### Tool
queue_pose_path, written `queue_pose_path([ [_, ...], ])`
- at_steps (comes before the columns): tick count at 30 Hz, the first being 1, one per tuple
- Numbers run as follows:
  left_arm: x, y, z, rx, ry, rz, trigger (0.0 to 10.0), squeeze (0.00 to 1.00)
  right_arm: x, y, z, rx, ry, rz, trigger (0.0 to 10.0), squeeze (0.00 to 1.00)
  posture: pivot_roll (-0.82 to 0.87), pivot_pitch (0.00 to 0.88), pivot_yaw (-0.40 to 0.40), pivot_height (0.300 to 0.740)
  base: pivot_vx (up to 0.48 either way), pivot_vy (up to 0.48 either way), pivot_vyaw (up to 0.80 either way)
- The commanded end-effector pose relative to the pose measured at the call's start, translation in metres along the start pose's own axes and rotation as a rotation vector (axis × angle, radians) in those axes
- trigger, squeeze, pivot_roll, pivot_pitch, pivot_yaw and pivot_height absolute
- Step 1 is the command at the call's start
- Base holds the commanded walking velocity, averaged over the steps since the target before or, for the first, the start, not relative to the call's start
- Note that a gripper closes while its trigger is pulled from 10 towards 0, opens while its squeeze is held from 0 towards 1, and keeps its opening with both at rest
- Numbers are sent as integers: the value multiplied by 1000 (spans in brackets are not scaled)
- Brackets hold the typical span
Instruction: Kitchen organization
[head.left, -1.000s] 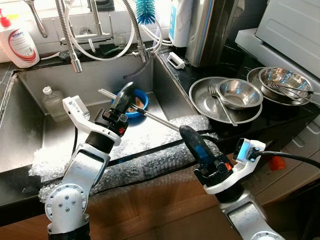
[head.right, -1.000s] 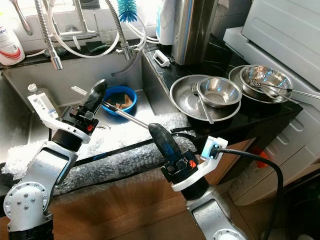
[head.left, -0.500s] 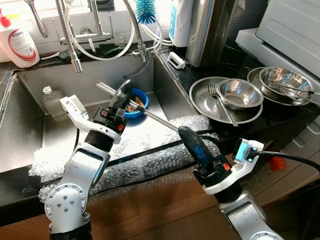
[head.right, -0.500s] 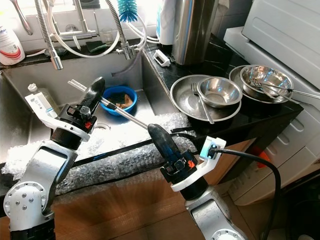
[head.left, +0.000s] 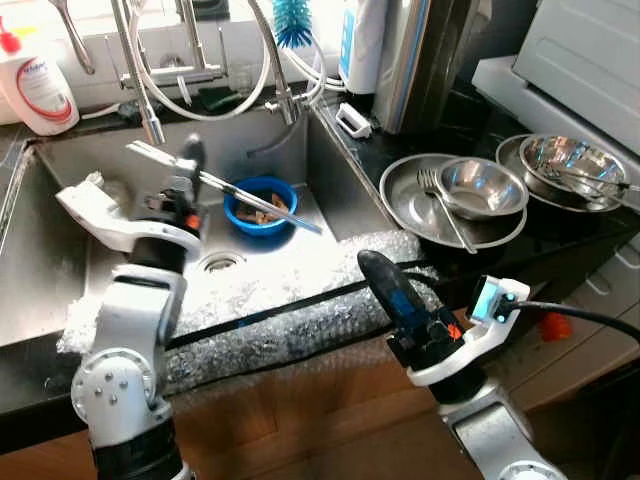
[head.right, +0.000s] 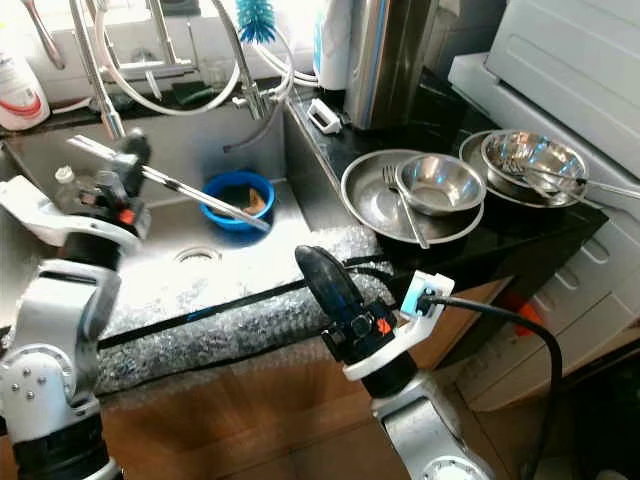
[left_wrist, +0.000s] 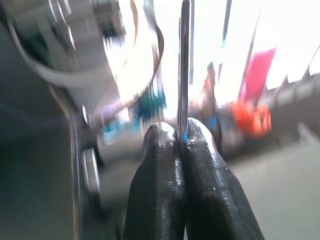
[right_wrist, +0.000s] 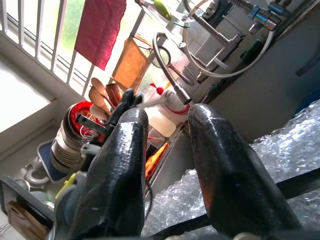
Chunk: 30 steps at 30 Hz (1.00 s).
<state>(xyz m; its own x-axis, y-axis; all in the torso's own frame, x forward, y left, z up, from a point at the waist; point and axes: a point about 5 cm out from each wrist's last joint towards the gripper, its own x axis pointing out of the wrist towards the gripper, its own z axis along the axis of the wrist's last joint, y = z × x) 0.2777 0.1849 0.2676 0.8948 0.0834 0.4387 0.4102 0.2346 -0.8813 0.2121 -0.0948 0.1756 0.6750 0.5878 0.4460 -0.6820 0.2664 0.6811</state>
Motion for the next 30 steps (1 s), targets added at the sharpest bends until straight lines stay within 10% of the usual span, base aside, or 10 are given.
queue_pose_path([
  [1,3,3,16,42,-103,57,0,0,0,3,2,-21,-6,6,10000,1000,4,121,-9,740,0,0,0],
  [5,9,0,35,305,-212,106,0,0,0,2,2,-30,-4,-6,10000,1000,5,121,-9,740,0,0,0],
  [6,12,-6,38,491,-223,86,4941,0,0,0,2,-46,1,-22,10000,0,3,121,-9,740,0,0,0],
  [7,15,-12,38,610,-222,56,10000,0,1,-1,2,-66,5,-33,10000,0,2,121,-8,740,0,0,0],
  [13,20,-26,19,909,-184,-63,10000,0,5,-3,6,-132,3,-72,10000,0,6,119,-4,740,0,0,0],
  [21,12,8,-14,1339,-42,-124,10000,0,8,-4,4,-243,42,-110,10000,0,-12,113,3,740,0,0,0],
  [30,5,46,-19,1534,64,-65,10000,0,9,-8,-1,-346,76,-165,10000,0,-13,107,9,740,0,0,0],
])
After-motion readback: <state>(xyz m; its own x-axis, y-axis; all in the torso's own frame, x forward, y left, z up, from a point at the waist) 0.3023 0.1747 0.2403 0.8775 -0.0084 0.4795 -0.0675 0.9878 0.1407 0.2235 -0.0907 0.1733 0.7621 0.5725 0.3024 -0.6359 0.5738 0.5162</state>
